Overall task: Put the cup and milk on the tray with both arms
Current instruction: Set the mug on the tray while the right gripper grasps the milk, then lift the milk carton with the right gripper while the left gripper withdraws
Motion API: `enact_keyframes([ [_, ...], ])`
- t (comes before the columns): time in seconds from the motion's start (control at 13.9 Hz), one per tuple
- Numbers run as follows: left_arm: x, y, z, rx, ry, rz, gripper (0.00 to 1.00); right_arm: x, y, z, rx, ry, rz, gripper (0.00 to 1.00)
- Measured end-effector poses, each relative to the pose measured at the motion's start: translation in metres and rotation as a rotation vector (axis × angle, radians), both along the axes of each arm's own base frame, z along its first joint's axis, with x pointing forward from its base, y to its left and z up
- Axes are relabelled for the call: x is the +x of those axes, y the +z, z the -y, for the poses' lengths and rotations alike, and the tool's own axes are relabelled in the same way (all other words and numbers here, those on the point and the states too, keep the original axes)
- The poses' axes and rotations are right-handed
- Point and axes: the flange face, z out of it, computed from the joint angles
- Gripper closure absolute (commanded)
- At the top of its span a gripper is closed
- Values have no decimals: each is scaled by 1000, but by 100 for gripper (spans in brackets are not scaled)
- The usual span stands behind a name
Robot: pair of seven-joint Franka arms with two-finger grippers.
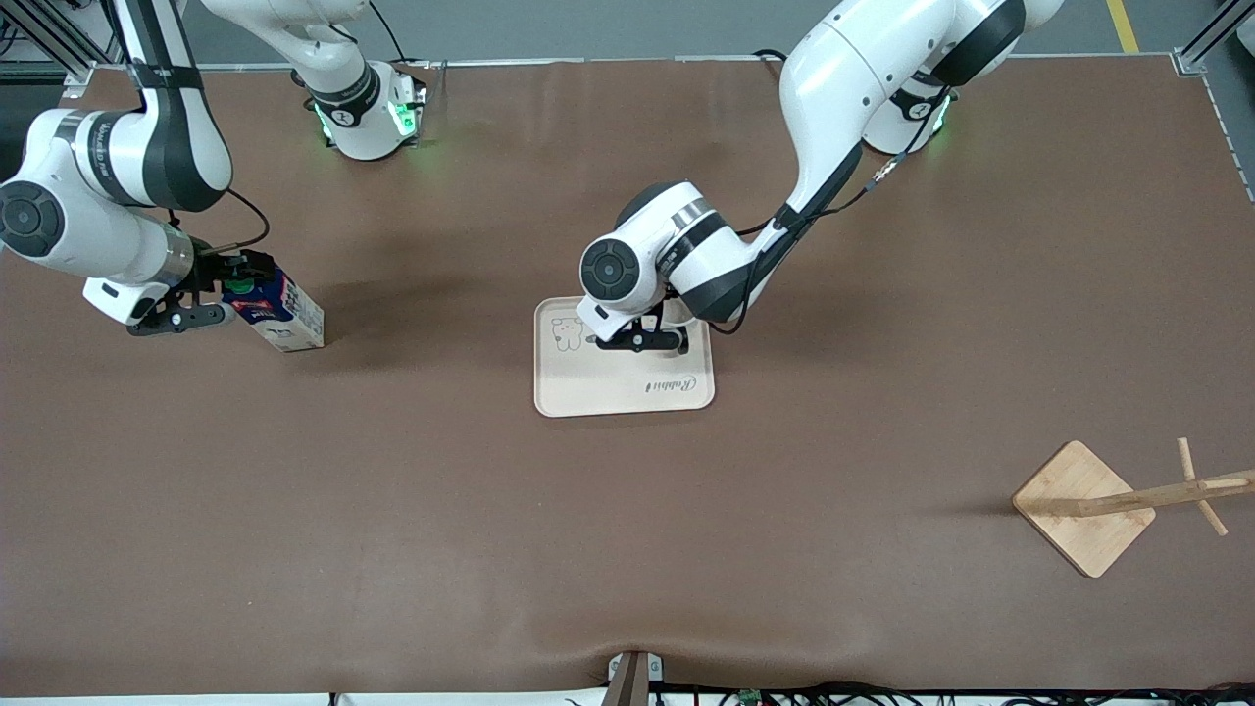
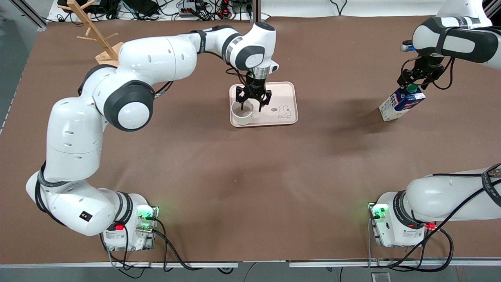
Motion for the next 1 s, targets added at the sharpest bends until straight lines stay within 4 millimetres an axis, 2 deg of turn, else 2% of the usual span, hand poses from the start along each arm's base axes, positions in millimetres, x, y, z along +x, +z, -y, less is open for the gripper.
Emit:
enact_keyframes([
  [0.22,11,26,-7,14,7,7,0,-2,-6,0,0,2,11,0],
  [0.36,33,61,-28,28,6,62,0,-4,-11,0,0,2,16,0],
  [0.43,48,85,-43,24,9,101,0,-5,-14,0,1,3,21,3],
  [0.5,64,112,-62,18,28,138,0,-7,-17,0,1,2,22,38],
  [0.57,80,140,-87,14,60,172,0,-8,-18,1,1,0,20,81],
  [0.65,97,166,-117,13,103,199,0,-8,-18,3,1,-3,20,100],
  [0.86,136,228,-215,14,179,243,0,-8,-15,7,1,-13,21,100],
  [1.0,152,259,-277,13,229,270,0,-7,-7,9,1,-17,2,100],
])
